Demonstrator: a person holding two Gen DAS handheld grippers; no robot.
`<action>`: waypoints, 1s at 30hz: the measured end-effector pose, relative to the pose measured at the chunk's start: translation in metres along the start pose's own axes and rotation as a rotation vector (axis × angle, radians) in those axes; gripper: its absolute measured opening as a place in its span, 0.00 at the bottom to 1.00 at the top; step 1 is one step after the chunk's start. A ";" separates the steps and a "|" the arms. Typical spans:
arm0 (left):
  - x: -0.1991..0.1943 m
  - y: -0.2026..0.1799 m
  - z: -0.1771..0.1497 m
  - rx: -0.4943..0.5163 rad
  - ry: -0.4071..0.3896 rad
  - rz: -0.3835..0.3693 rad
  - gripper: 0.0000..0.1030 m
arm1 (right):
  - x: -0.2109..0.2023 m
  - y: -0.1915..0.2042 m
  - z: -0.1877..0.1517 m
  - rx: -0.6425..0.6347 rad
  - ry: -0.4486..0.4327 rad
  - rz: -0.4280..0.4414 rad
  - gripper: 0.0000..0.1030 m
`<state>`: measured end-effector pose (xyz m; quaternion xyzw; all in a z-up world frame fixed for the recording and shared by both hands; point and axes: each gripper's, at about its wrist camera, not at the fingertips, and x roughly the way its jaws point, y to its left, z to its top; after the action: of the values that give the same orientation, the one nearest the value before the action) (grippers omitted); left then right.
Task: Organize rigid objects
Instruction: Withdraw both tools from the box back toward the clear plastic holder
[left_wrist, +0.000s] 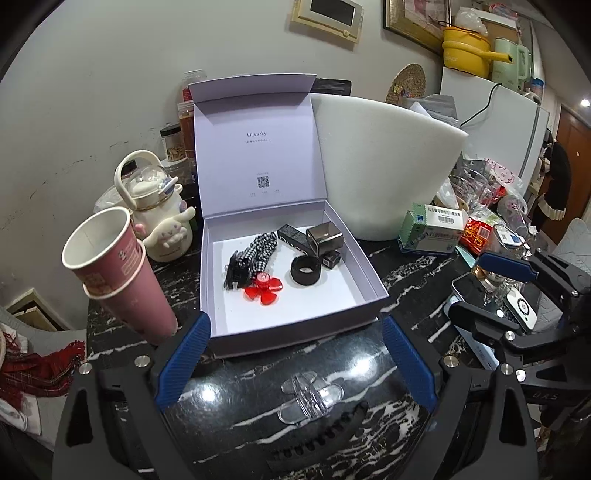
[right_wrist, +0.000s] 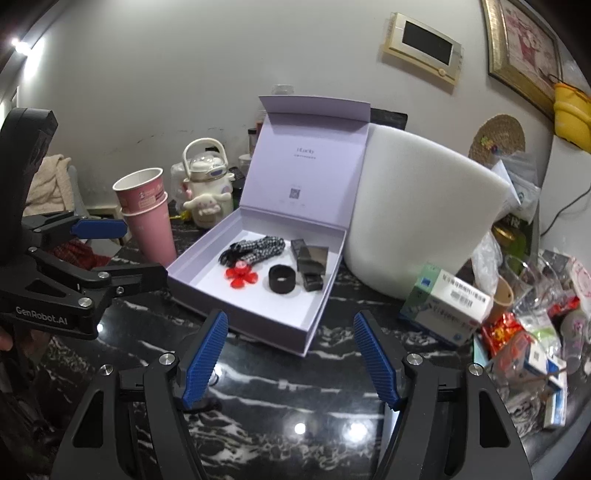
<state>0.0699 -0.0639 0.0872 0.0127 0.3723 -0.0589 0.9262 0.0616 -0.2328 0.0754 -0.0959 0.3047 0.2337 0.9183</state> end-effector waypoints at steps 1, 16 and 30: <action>-0.001 -0.001 -0.002 0.001 0.003 -0.001 0.93 | -0.001 0.001 -0.003 0.003 0.003 0.002 0.70; -0.004 0.009 -0.052 -0.053 0.055 -0.068 0.93 | -0.005 0.012 -0.044 0.039 0.026 0.048 0.70; 0.003 0.033 -0.088 -0.108 0.104 -0.014 0.93 | 0.010 0.032 -0.069 0.041 0.067 0.124 0.70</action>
<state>0.0156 -0.0257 0.0206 -0.0370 0.4226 -0.0446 0.9045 0.0176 -0.2226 0.0131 -0.0657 0.3456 0.2805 0.8931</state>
